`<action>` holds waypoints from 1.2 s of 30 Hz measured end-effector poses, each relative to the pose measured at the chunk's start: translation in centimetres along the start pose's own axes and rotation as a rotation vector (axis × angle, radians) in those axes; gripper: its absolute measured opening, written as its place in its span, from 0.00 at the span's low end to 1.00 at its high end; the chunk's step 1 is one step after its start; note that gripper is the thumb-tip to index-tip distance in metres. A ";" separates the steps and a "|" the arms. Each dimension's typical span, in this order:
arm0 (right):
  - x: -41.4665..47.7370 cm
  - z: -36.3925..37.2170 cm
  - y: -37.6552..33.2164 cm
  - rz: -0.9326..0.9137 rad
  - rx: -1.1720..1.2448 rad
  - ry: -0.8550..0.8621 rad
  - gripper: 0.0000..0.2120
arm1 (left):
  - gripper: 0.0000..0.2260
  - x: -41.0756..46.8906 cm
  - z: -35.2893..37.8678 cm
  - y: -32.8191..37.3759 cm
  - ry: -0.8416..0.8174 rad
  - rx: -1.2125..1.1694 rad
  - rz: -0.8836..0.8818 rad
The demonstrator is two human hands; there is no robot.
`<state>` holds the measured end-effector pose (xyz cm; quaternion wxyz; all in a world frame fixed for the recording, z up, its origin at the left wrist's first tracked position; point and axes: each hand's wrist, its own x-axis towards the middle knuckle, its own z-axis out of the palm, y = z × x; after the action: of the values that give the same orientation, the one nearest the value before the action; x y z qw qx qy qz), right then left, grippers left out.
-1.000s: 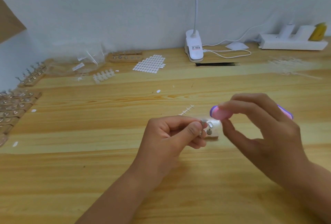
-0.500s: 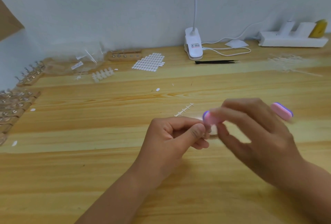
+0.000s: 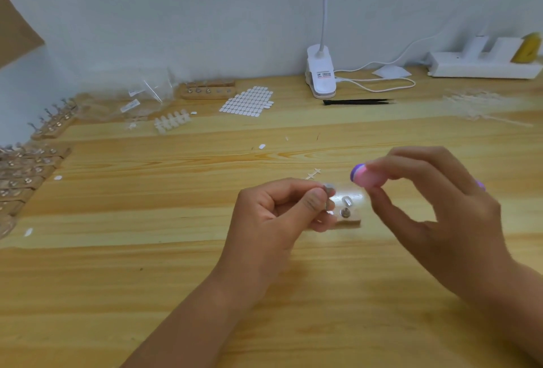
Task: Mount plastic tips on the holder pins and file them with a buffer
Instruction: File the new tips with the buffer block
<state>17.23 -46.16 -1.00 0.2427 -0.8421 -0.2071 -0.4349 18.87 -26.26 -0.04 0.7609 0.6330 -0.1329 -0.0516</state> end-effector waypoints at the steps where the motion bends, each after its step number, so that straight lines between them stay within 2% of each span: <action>1: -0.1 0.1 -0.4 -0.042 0.005 -0.004 0.07 | 0.05 0.0 0.0 0.0 0.029 0.031 0.038; 3: -0.1 0.2 -0.5 -0.081 0.008 -0.015 0.07 | 0.04 0.0 0.0 0.0 0.063 0.132 0.134; 7: 0.0 -0.1 0.5 0.041 0.013 -0.023 0.08 | 0.04 0.4 0.1 -0.5 0.041 0.497 0.266; 9: -0.1 -0.1 0.7 0.078 0.021 -0.025 0.09 | 0.07 0.7 0.4 -0.8 0.002 0.636 0.274; 12: -0.1 0.1 0.6 0.052 0.012 -0.045 0.08 | 0.06 0.9 0.8 -1.4 -0.083 0.818 0.235; 16: -0.3 0.3 -0.1 0.066 0.054 -0.149 0.06 | 0.05 1.1 0.7 -1.9 -0.091 0.995 0.212; 21: -0.2 -0.1 -1.0 0.248 0.220 -0.328 0.07 | 0.04 1.3 0.7 -2.0 -0.057 1.052 0.234; 27: -0.2 -0.2 -0.8 0.321 0.223 -0.466 0.12 | 0.05 1.3 0.3 -2.1 0.000 1.111 0.262; 33: -0.5 0.3 -0.1 0.223 0.088 -0.500 0.14 | 0.04 1.4 0.2 -2.2 0.008 1.086 0.250; 36: -0.6 0.5 0.2 0.153 0.057 -0.476 0.06 | 0.04 1.4 0.3 -2.2 -0.006 1.067 0.242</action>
<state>17.35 -46.06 -1.80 0.2430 -0.9267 -0.2064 -0.1987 20.32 -27.35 -1.94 0.3343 0.9112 -0.2147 0.1090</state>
